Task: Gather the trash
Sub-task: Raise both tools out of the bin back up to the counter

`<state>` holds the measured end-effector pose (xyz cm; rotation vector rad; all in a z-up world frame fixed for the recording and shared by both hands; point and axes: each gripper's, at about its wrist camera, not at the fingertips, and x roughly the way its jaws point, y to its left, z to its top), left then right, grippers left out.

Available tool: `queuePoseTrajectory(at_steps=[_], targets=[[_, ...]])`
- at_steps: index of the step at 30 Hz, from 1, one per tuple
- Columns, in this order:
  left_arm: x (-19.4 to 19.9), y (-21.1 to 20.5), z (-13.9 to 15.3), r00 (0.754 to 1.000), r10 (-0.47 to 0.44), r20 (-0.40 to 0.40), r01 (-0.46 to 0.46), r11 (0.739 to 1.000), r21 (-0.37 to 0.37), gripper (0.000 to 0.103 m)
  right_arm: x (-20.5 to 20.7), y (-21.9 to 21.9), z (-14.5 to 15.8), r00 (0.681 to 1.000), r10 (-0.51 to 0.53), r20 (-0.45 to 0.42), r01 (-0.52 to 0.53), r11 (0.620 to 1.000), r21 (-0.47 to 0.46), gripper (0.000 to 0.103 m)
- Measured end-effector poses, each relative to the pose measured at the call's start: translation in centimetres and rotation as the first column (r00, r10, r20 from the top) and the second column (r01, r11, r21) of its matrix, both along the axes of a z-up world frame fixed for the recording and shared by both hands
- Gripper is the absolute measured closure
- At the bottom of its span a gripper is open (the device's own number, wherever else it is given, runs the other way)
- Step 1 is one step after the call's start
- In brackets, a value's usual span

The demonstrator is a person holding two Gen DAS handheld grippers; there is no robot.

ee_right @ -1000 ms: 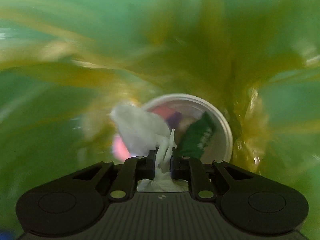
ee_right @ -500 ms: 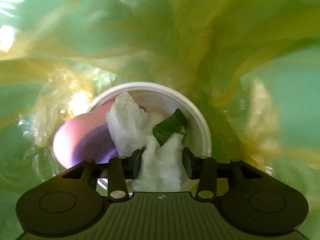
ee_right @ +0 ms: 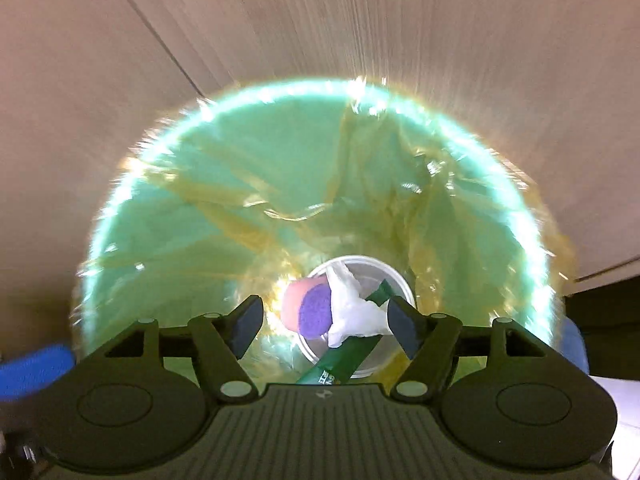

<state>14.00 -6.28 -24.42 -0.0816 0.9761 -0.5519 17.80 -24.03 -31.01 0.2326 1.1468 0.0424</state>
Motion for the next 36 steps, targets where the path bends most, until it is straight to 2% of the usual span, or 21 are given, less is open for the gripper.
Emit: queuePoseTrajectory(at_steps=[4,6,8,9,13,16,21,24,28,32,34,36], targets=[[-1.2,-0.8,2.3,0.997,-0.012,0.076,0.011,1.000,0.015,0.059,-2.0,-0.8,1.7,0.998,-0.009,0.067,0.008,1.000,0.014,0.032],[-1.7,-1.4,3.4,0.994,-0.018,0.108,0.016,1.000,0.019,0.059,-2.8,-1.5,3.0,0.993,-0.029,0.112,0.031,0.999,-0.014,0.032],[-2.1,-1.6,5.0,0.989,-0.021,0.150,0.021,1.000,-0.001,0.059,-3.6,-2.3,5.0,0.985,-0.025,0.172,0.037,0.997,-0.067,0.032],[-2.2,-1.5,5.9,0.985,-0.018,0.170,0.021,1.000,-0.016,0.059,-3.6,-2.1,4.8,0.979,-0.019,0.204,0.039,0.995,-0.093,0.032],[-2.1,-0.4,10.5,0.967,0.035,0.252,-0.013,0.996,-0.089,0.059,-4.2,-2.3,9.7,0.942,0.014,0.335,0.050,0.982,-0.182,0.025],[-2.3,1.2,14.7,0.940,0.096,0.327,-0.054,0.989,-0.135,0.059,-3.9,-2.7,13.9,0.917,0.027,0.398,0.057,0.979,-0.197,0.025],[-3.5,3.4,21.2,0.895,0.165,0.415,-0.095,0.978,-0.184,0.059,-4.6,-2.3,21.8,0.831,0.078,0.550,0.040,0.979,-0.199,0.023],[-3.9,4.0,25.1,0.856,0.189,0.481,-0.116,0.977,-0.177,0.059,-4.8,-1.5,25.7,0.775,0.117,0.621,0.019,0.978,-0.208,0.016],[-4.2,5.3,29.7,0.800,0.212,0.562,-0.150,0.976,-0.155,0.059,-4.2,-0.1,30.0,0.732,0.154,0.663,-0.002,0.975,-0.224,0.016],[-3.2,7.4,32.6,0.769,0.239,0.593,-0.215,0.970,-0.111,0.059,-2.9,0.9,33.2,0.702,0.151,0.696,-0.041,0.984,-0.172,0.016],[-2.3,8.8,33.3,0.756,0.264,0.599,-0.260,0.961,-0.097,0.059,-2.7,1.7,34.4,0.683,0.161,0.713,-0.065,0.985,-0.160,0.016],[-1.4,10.2,33.5,0.733,0.300,0.610,-0.307,0.947,-0.096,0.059,-2.2,2.2,35.5,0.661,0.178,0.729,-0.085,0.983,-0.163,0.016]])
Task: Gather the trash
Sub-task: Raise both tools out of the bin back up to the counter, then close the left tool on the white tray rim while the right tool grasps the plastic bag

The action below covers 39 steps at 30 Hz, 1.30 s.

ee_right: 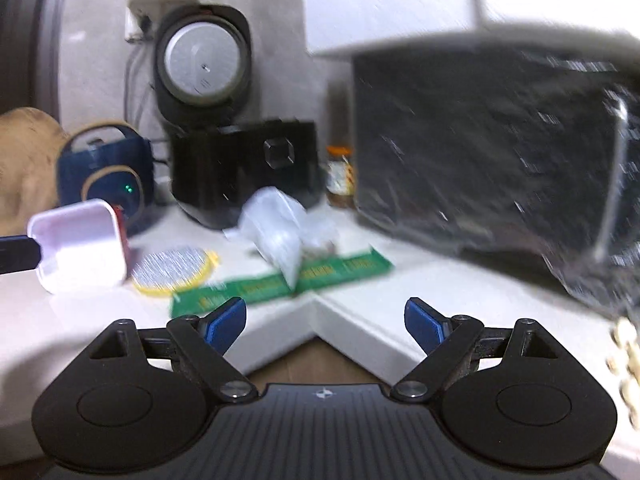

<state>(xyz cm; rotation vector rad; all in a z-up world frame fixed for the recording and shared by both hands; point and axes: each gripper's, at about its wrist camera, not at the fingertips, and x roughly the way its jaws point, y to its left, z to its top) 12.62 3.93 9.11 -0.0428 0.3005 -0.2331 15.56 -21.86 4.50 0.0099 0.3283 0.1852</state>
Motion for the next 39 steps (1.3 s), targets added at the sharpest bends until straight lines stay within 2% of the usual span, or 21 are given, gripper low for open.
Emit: queuePoseTrajectory(at_steps=[4,8,12,17,19,21,24,28,34,36,39], targets=[[1.7,2.8,-0.2,0.998,0.067,0.005,-0.067,0.998,0.021,0.059,1.4,2.1,1.1,0.999,0.036,0.010,-0.036,0.999,-0.016,0.015],[3.1,5.3,-1.3,0.993,0.106,-0.056,-0.100,0.990,0.094,0.059,3.2,4.2,0.7,0.998,0.068,-0.013,-0.069,0.997,-0.045,0.014],[3.6,7.6,-2.4,0.989,0.098,-0.107,-0.088,0.992,0.094,0.059,5.0,5.9,-0.5,0.995,0.080,-0.052,-0.082,0.996,-0.037,0.015],[3.1,10.3,-2.6,0.982,0.184,-0.041,-0.179,0.977,0.118,0.059,6.0,7.1,-2.3,0.990,0.097,-0.105,-0.101,0.994,-0.031,0.015],[3.6,11.3,-2.7,0.970,0.243,-0.027,-0.238,0.962,0.137,0.058,6.1,7.3,-2.6,0.988,0.101,-0.115,-0.105,0.994,-0.034,0.015],[4.2,12.5,-2.6,0.949,0.316,-0.015,-0.312,0.942,0.121,0.059,6.1,7.4,-2.9,0.987,0.106,-0.121,-0.110,0.994,-0.029,0.015],[5.1,13.8,-2.7,0.925,0.380,-0.010,-0.376,0.918,0.126,0.059,6.1,7.3,-3.1,0.986,0.112,-0.125,-0.116,0.993,-0.024,0.015],[7.0,15.3,-3.2,0.904,0.424,-0.058,-0.416,0.903,0.106,0.059,5.9,7.0,-3.4,0.985,0.116,-0.127,-0.120,0.992,-0.026,0.015],[10.2,16.4,-4.4,0.891,0.437,-0.120,-0.432,0.899,0.068,0.059,5.3,6.1,-3.5,0.987,0.128,-0.101,-0.129,0.992,-0.009,0.015],[10.5,16.0,-4.6,0.901,0.415,-0.126,-0.412,0.910,0.049,0.058,5.1,5.7,-3.6,0.986,0.135,-0.094,-0.136,0.991,-0.009,0.015],[10.4,14.5,-4.5,0.922,0.367,-0.125,-0.363,0.930,0.058,0.058,4.8,5.2,-3.6,0.989,0.127,-0.078,-0.129,0.991,-0.024,0.015]])
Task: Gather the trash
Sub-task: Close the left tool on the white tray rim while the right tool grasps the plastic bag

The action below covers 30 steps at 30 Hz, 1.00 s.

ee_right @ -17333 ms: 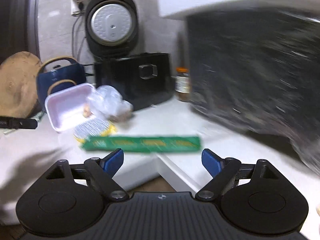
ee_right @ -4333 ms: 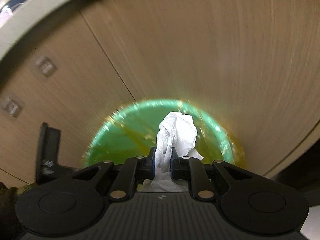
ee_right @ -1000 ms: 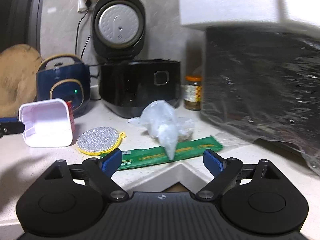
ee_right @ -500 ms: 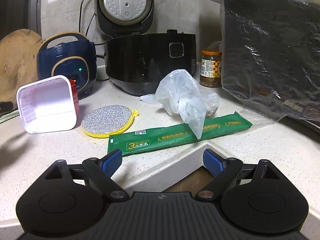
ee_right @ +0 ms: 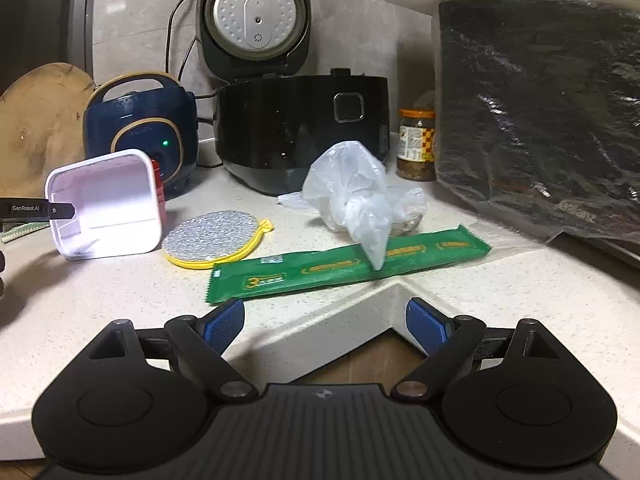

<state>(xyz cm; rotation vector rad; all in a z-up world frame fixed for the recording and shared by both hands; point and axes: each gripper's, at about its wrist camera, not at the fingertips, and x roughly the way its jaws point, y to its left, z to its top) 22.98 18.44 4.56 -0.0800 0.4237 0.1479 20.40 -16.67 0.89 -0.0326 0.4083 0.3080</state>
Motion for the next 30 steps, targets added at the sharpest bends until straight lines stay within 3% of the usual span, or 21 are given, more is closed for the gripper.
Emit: queuePoseTrajectory(at_steps=[6,10,12,15,16,17,19,24,27,30], targets=[[-0.5,-2.7,0.0,0.995,-0.100,-0.004,0.100,0.995,0.007,0.058,1.0,-1.4,1.2,0.997,-0.023,0.073,0.021,0.999,0.039,0.015],[1.2,-2.6,-0.5,0.997,-0.080,-0.013,0.080,0.997,0.013,0.058,3.9,-0.8,2.3,0.991,-0.032,0.132,0.035,0.999,-0.021,0.015],[2.4,-1.8,-0.9,0.998,-0.049,-0.029,0.048,0.998,-0.028,0.058,6.4,-0.5,2.7,0.992,-0.037,0.120,0.042,0.999,-0.035,0.015],[3.3,-0.6,-1.1,0.999,-0.022,-0.026,0.019,0.993,-0.113,0.064,11.6,-0.4,2.6,0.998,-0.059,0.027,0.059,0.998,0.003,0.015],[3.3,-0.3,-1.0,0.999,-0.022,-0.024,0.019,0.992,-0.128,0.075,12.9,-0.5,2.4,0.998,-0.059,-0.006,0.059,0.998,0.017,0.016],[3.2,-0.3,-0.8,0.999,-0.026,-0.023,0.023,0.991,-0.135,0.079,14.5,-0.8,2.1,0.997,-0.060,-0.049,0.062,0.998,0.032,0.020],[2.7,-0.6,-0.4,0.999,-0.046,-0.020,0.044,0.992,-0.118,0.079,15.8,-1.0,1.7,0.993,-0.054,-0.107,0.058,0.998,0.039,0.067],[-0.1,-3.3,0.4,0.994,-0.106,-0.011,0.106,0.993,-0.057,0.079,12.9,-2.1,2.7,0.989,0.067,-0.131,-0.046,0.987,0.155,0.086],[-1.9,-5.3,0.5,0.987,-0.159,-0.024,0.157,0.986,-0.062,0.080,10.1,-1.8,3.3,0.978,0.169,-0.124,-0.143,0.970,0.194,0.087],[-3.2,-7.4,0.3,0.979,-0.205,-0.021,0.204,0.979,-0.018,0.080,7.6,-0.6,3.2,0.965,0.240,-0.109,-0.221,0.962,0.163,0.087]])
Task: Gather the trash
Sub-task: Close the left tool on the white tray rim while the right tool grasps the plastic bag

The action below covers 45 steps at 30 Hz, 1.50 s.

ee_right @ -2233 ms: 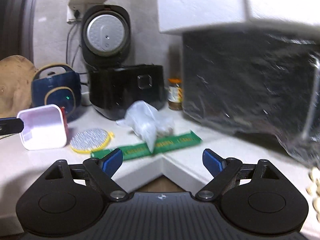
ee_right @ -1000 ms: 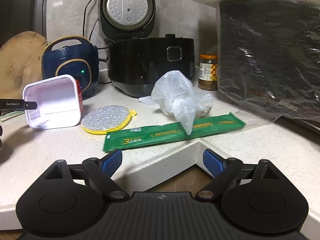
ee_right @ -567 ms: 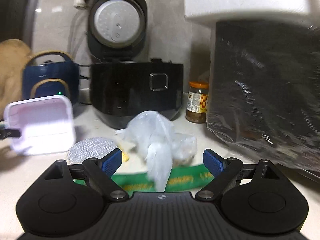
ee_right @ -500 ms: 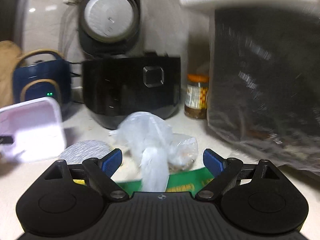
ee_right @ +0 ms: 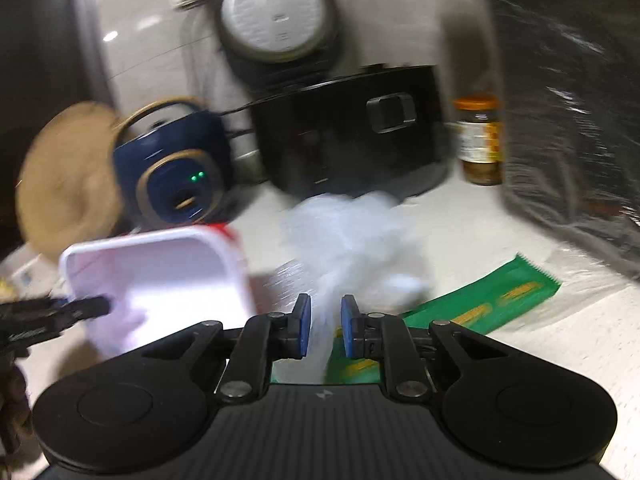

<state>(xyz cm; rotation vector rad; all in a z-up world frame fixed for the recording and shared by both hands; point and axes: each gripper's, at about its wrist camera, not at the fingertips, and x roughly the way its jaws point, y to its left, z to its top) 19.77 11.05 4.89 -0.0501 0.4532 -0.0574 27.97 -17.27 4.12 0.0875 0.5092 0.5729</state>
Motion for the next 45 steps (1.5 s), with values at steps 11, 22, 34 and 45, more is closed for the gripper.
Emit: queuePoseTrajectory(at_steps=[11,22,34,45], targets=[[0.7,-1.8,-1.3,0.999,0.019,0.045,-0.023,0.996,0.082,0.076,-3.6,0.7,0.0,0.989,-0.059,0.138,0.071,0.994,-0.082,0.029],[1.4,-1.4,-1.6,0.999,0.022,-0.031,-0.019,0.997,0.074,0.088,1.9,-0.2,1.2,0.973,-0.216,0.087,0.216,0.976,0.013,0.019],[-0.8,1.8,-1.2,0.996,0.088,-0.031,-0.088,0.996,-0.007,0.089,6.4,3.7,-2.1,0.977,-0.204,-0.059,0.199,0.977,-0.078,0.064],[-0.9,2.7,-1.2,0.998,0.067,-0.019,-0.068,0.995,-0.076,0.089,0.9,4.0,0.0,0.994,-0.113,-0.015,0.111,0.991,-0.075,0.075]])
